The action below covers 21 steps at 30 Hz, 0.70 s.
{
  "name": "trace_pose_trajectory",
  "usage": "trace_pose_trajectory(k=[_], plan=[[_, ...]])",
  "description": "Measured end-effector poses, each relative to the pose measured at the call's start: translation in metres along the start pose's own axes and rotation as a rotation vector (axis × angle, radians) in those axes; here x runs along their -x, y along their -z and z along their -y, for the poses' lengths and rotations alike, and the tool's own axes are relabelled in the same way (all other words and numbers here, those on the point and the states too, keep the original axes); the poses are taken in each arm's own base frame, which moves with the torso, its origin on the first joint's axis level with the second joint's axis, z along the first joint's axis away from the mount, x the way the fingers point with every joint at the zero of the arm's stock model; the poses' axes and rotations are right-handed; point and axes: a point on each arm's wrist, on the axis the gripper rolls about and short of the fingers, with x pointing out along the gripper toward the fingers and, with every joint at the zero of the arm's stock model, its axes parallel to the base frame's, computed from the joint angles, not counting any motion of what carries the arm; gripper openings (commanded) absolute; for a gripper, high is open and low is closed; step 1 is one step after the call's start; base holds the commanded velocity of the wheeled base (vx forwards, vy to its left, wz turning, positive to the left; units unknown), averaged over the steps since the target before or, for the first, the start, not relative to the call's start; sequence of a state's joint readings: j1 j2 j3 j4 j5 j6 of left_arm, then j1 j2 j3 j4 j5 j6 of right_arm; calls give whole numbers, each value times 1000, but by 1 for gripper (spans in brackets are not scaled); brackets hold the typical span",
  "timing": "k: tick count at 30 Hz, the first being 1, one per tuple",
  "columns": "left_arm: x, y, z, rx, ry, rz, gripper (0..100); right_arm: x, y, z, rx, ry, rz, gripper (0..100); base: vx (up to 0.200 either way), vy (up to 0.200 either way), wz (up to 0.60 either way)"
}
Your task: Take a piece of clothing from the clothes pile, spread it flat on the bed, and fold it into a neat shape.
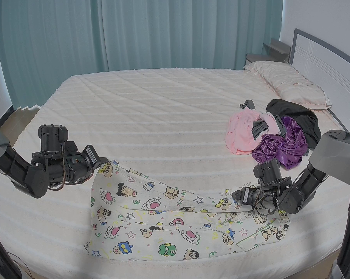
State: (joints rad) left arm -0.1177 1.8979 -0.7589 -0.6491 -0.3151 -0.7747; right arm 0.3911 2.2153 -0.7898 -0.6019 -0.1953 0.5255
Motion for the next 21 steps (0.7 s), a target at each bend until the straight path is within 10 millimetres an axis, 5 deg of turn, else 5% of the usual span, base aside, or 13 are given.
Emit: trace_pose_trajectory(k=[21], plan=[[16,33,-49,-45,-102,-45,0,1,4,3,-9,8,-16,100,0,0,0]])
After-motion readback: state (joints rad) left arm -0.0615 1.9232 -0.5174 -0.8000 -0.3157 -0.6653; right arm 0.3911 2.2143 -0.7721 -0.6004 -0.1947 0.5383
